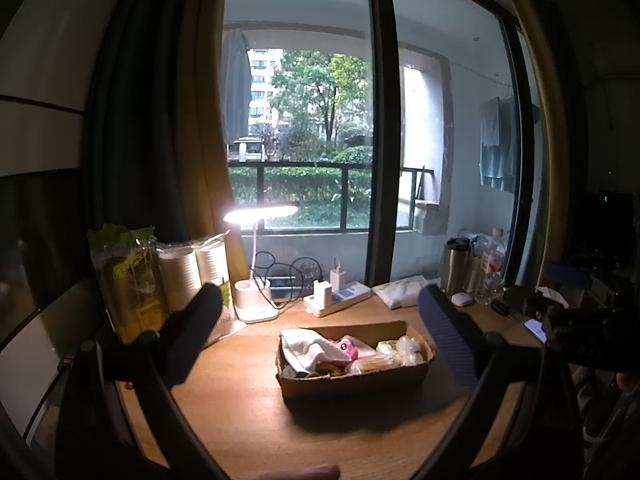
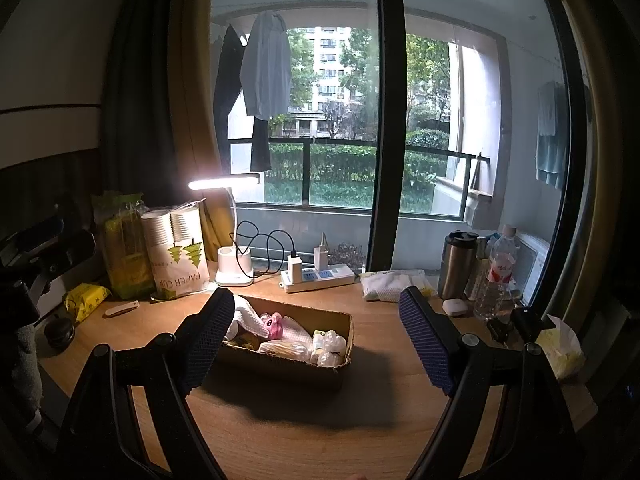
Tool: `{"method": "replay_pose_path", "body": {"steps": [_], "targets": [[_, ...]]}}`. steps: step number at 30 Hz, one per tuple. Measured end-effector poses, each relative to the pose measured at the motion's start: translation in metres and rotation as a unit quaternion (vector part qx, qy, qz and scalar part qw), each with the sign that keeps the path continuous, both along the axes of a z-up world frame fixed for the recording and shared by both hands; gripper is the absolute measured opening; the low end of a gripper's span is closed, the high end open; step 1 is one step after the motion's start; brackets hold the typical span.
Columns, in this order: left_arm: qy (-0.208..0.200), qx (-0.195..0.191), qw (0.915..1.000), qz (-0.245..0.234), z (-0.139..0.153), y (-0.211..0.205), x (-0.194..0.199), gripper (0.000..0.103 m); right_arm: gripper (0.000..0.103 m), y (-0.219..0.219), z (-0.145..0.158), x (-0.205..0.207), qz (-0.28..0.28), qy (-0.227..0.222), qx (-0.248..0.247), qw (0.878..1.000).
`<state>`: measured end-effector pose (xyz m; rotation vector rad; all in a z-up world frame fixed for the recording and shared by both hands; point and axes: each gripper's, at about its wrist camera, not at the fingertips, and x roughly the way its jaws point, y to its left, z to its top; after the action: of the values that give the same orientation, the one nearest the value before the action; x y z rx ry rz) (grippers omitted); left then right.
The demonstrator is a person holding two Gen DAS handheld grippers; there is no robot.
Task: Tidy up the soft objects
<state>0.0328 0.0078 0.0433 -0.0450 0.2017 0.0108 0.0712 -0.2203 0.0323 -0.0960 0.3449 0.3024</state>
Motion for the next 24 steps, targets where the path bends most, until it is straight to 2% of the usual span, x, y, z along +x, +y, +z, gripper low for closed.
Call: {"method": "replay_pose_path", "body": {"steps": [24], "targets": [[0.015,-0.003,0.9999,-0.002,-0.006,-0.001,0.005,0.099,0.087,-0.002,-0.011,0.006,-0.003,0.016,0.001,1.000]]}}
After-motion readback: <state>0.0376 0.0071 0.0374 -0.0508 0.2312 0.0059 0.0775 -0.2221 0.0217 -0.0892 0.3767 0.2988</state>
